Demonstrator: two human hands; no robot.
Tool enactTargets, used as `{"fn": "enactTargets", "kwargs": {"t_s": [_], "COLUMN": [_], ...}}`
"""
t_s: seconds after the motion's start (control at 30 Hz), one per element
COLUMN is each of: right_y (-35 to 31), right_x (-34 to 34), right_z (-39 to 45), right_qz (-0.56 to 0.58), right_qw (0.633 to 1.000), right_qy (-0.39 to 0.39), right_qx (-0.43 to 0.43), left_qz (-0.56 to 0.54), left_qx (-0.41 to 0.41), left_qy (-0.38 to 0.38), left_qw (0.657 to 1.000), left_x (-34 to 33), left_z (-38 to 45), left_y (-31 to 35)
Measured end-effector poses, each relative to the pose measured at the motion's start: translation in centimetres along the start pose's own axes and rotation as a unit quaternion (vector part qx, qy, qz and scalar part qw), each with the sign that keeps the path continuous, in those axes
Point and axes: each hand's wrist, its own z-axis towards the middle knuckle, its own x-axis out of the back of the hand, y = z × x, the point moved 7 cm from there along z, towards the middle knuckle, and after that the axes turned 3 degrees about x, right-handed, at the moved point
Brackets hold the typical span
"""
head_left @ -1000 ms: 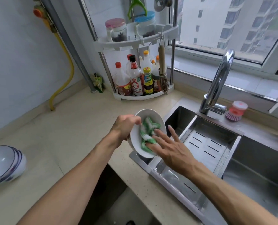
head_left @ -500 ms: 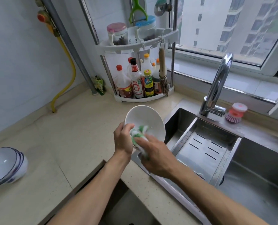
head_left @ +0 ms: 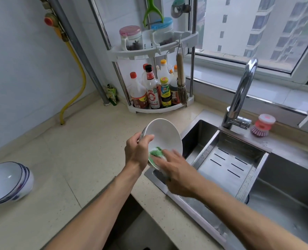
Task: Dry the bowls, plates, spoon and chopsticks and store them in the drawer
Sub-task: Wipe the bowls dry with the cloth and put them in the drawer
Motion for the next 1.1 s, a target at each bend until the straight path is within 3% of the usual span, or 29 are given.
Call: {"fn": "enactTargets", "kwargs": {"t_s": [0.1,0.2,0.27,0.3,0.43,0.5,0.63,0.7,0.8,0.9,1.0,1.1], "right_y": [2.6,1.7,-0.1,-0.3,3.4,4.3,1.0,0.6,2.8,3.8,2.7,1.5], "right_x": [0.8,-0.2,-0.8,-0.8,0.3,0.8,-0.7,-0.8,-0.2,0.1,1.3,2.7], "right_z": [-0.5,0.3,0.5,0.4,-0.9,-0.8,-0.1,-0.3,-1.0,-1.1,-0.5,0.9], "right_qz": [-0.149,0.0,0.133,0.146,-0.082,-0.11,0.098,0.068,-0.119,-0.186,-0.214,-0.16], "right_qw": [0.988,0.998,0.988,0.987,0.997,0.993,0.991,0.996,0.986,0.969,0.957,0.965], "right_qy": [0.016,-0.003,0.019,0.02,0.009,0.049,0.069,0.062,0.051,0.048,0.126,0.19], "right_qx": [0.026,-0.066,-0.076,-0.065,0.011,0.001,-0.056,-0.002,0.109,0.154,0.15,0.079], "left_qz": [0.025,0.06,0.077,0.082,0.106,0.098,0.102,0.11,0.18,0.17,0.043,-0.079], "left_qx": [0.003,-0.031,-0.044,-0.046,-0.03,-0.036,-0.041,0.002,0.081,0.142,0.147,0.062], "left_qy": [-0.034,0.005,0.024,0.02,-0.033,-0.034,0.007,-0.064,-0.208,-0.249,-0.235,-0.09], "left_qw": [0.999,0.998,0.996,0.995,0.993,0.994,0.994,0.992,0.958,0.943,0.96,0.991], "left_x": [-0.4,-1.0,-1.1,-1.2,-0.9,-1.3,-1.5,-1.4,-1.0,-1.0,-1.4,-1.9], "left_z": [0.0,-0.2,-0.2,-0.1,0.8,0.7,0.6,1.5,1.8,1.8,1.8,0.2], "left_y": [0.5,1.7,2.0,2.0,1.5,1.9,3.0,2.8,1.9,1.0,0.7,0.1]}}
